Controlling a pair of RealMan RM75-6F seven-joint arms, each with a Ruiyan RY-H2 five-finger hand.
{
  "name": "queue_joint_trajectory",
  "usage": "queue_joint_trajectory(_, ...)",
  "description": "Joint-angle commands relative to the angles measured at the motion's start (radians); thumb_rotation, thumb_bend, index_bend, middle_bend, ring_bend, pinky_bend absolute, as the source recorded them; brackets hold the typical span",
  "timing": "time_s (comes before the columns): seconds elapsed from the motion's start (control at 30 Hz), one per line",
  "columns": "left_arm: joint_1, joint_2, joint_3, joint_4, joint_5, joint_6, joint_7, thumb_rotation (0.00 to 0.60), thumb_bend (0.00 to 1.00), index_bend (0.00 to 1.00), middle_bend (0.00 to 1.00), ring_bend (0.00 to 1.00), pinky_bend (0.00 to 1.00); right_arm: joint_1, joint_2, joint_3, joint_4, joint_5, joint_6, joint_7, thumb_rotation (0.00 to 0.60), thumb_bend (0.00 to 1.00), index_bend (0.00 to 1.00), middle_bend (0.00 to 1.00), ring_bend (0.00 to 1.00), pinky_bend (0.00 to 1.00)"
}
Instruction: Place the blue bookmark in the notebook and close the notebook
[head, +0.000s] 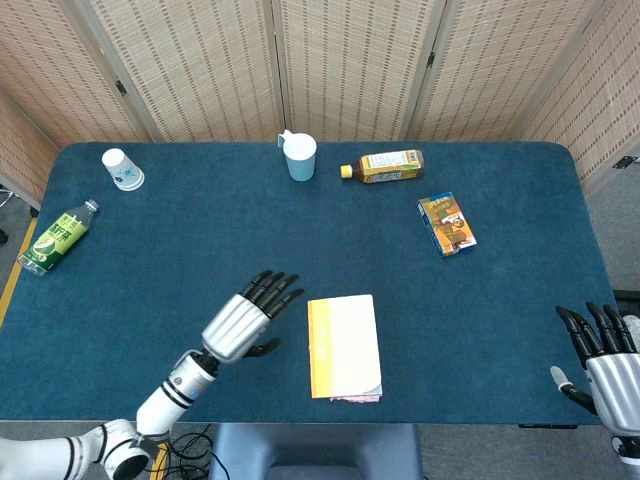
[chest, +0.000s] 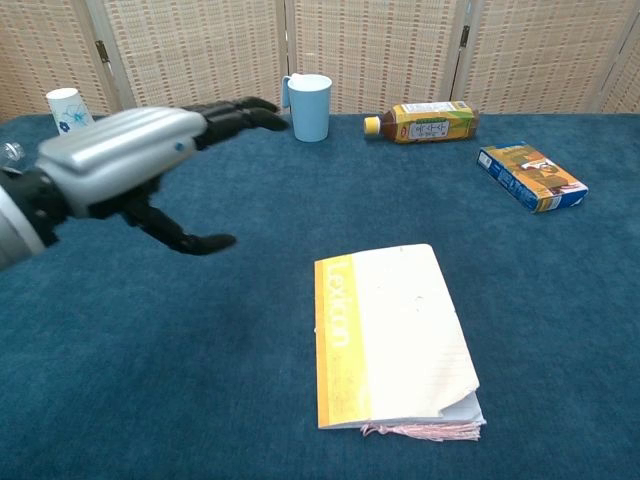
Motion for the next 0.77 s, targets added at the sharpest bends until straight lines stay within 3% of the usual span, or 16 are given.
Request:
queue_joint_trajectory(0.03, 0.088, 0.096, -0.002, -0.068, -0.081, 0.067, -0.012, 0.6, 0.28, 0.1, 0.0, 0.01, 0.11, 0.012, 0.0, -0.004, 0.016, -0.007, -0.016, 0.018, 0.6, 0.25, 0.0, 0.09, 0.0, 0.01)
queue_joint_trajectory(0.43, 0.296, 0.229, 0.029, -0.109, -0.186, 0.251, -0.067, 0.6, 0.28, 0.1, 0.0, 0.01, 0.11, 0.053, -0.007, -0.008, 0.065, -0.04, -0.047, 0.095, 0.6, 0.28, 0.0, 0.07, 0.0, 0.01)
queue_joint_trajectory(0.77, 0.451, 0.256, 0.089, -0.122, -0.141, 0.405, -0.084, 0.6, 0.28, 0.12, 0.0, 0.01, 0.11, 0.072, -0.007, -0.003, 0.057, -0.005, -0.087, 0.111, 0.6, 0.28, 0.0, 0.09, 0.0, 0.01)
